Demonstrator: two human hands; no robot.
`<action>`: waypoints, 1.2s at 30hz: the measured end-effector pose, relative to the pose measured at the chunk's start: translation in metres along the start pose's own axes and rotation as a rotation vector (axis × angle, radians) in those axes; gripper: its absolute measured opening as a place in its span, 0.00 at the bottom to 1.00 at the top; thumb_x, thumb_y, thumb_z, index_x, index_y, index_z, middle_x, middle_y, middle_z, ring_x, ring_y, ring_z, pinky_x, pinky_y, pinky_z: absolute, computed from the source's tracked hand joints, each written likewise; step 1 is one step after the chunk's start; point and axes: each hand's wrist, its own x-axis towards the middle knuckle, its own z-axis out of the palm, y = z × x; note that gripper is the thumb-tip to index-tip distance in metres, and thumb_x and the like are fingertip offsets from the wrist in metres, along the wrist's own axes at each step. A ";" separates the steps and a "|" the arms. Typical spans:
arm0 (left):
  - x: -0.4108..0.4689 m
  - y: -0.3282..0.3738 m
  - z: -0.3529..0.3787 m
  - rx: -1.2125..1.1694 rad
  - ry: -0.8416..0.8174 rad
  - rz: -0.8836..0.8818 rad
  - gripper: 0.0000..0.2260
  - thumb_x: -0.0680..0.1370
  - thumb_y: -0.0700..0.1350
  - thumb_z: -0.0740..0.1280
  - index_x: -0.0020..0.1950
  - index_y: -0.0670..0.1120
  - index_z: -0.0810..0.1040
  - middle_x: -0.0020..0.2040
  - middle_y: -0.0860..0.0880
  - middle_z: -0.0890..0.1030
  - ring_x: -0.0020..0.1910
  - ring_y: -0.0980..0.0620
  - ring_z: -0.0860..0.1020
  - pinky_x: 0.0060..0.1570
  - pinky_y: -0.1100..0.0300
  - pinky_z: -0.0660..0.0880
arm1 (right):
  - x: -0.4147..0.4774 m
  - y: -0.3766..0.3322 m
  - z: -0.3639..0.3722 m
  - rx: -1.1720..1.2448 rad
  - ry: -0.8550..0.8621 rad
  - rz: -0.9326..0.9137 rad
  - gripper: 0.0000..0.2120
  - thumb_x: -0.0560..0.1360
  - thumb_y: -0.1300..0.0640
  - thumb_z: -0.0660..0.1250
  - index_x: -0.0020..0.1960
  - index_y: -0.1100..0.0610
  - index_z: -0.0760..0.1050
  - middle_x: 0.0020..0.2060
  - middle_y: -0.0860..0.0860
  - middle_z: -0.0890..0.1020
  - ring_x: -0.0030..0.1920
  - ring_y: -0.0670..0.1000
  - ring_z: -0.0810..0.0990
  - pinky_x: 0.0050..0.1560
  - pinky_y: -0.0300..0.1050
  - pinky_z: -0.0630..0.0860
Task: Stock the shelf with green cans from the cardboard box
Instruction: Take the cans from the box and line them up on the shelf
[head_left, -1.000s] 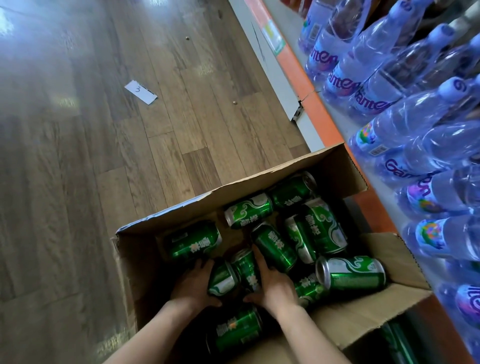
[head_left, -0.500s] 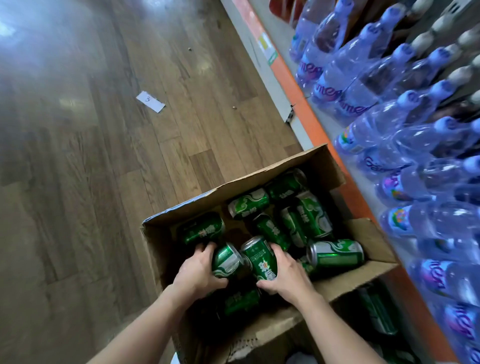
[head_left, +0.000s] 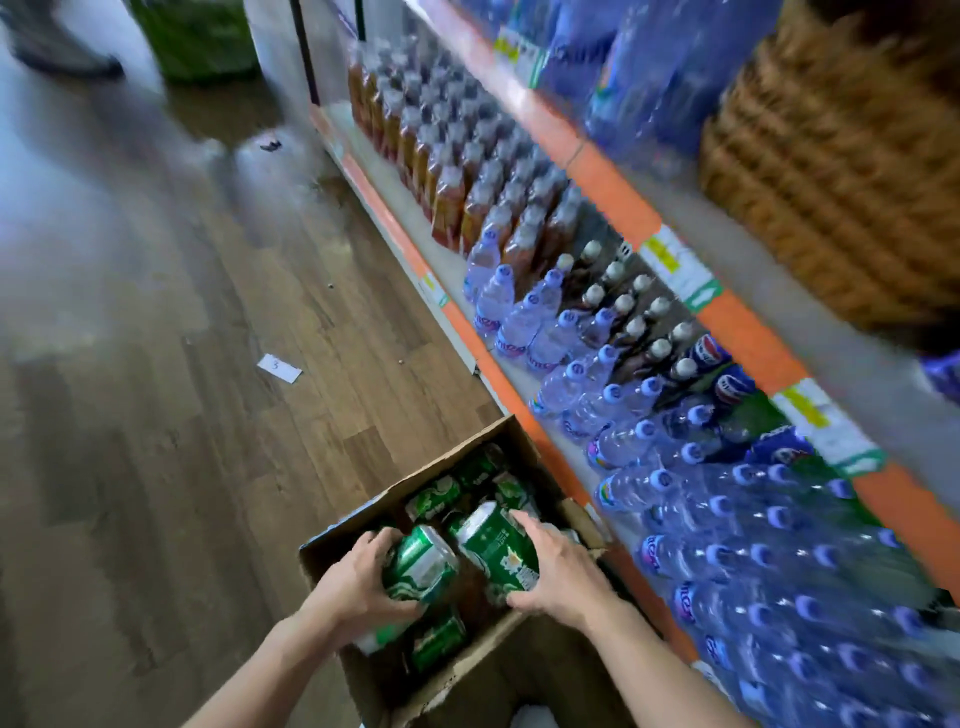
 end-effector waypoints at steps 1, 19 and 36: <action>-0.010 0.012 -0.017 -0.002 -0.011 0.010 0.48 0.55 0.68 0.65 0.71 0.49 0.60 0.56 0.55 0.66 0.61 0.54 0.71 0.55 0.67 0.66 | -0.013 -0.006 -0.018 -0.004 0.009 -0.007 0.44 0.67 0.47 0.72 0.75 0.45 0.50 0.67 0.51 0.69 0.65 0.54 0.70 0.64 0.47 0.68; -0.175 0.217 -0.240 -0.142 0.191 0.487 0.30 0.47 0.69 0.73 0.46 0.64 0.73 0.37 0.55 0.75 0.31 0.67 0.72 0.32 0.72 0.66 | -0.280 -0.093 -0.277 0.017 0.504 -0.024 0.41 0.67 0.48 0.74 0.74 0.49 0.58 0.67 0.50 0.73 0.65 0.50 0.72 0.59 0.38 0.66; -0.237 0.468 -0.254 0.057 0.064 0.911 0.28 0.58 0.56 0.79 0.52 0.56 0.69 0.45 0.55 0.78 0.39 0.62 0.75 0.36 0.71 0.73 | -0.491 -0.016 -0.364 0.058 0.906 0.229 0.41 0.65 0.46 0.76 0.73 0.49 0.61 0.66 0.50 0.74 0.63 0.52 0.74 0.57 0.41 0.69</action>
